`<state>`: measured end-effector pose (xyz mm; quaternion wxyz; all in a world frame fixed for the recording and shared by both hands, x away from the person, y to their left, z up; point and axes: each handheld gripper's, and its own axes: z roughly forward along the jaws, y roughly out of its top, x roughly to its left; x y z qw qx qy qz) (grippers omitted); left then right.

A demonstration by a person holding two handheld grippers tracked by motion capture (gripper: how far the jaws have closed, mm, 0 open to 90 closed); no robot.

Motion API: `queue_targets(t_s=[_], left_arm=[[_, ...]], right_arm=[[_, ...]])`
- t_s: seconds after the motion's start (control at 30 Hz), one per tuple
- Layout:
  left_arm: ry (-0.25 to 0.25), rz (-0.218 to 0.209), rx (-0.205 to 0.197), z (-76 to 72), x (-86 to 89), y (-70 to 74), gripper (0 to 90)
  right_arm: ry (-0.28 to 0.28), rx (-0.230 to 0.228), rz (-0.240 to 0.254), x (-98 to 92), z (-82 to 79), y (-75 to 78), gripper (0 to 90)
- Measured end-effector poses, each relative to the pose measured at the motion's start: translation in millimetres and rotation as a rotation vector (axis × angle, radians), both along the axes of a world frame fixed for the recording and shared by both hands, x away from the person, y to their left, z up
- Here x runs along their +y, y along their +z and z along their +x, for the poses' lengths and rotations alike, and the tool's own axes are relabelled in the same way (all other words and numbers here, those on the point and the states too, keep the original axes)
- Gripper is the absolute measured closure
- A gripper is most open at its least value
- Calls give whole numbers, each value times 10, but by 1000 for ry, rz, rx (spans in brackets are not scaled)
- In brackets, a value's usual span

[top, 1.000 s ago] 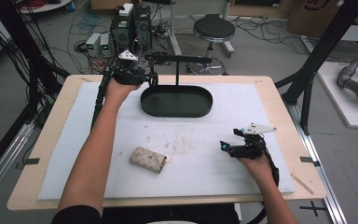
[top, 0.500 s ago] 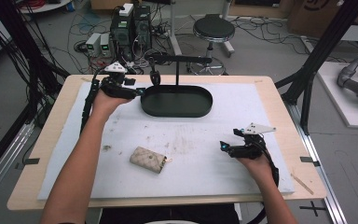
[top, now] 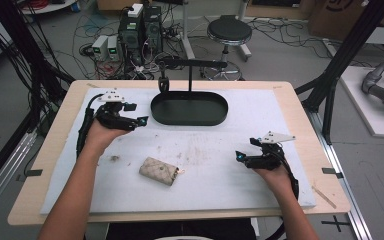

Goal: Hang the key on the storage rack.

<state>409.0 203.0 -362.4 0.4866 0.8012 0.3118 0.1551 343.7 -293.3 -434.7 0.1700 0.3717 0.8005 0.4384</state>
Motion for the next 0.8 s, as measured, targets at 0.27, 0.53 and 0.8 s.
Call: queue_targets(t_s=[0.27, 0.53, 0.8], left_arm=[[11, -1, -34, -324, 59, -180, 217], [31, -13, -32, -512, 100, -333, 199], [2, -43, -46, -692, 144, -385, 180]], right_arm=[[-5, 6, 15, -25, 19, -5, 173], [-7, 7, 24, -27, 33, -9, 173], [-12, 13, 26, -23, 62, -28, 173]])
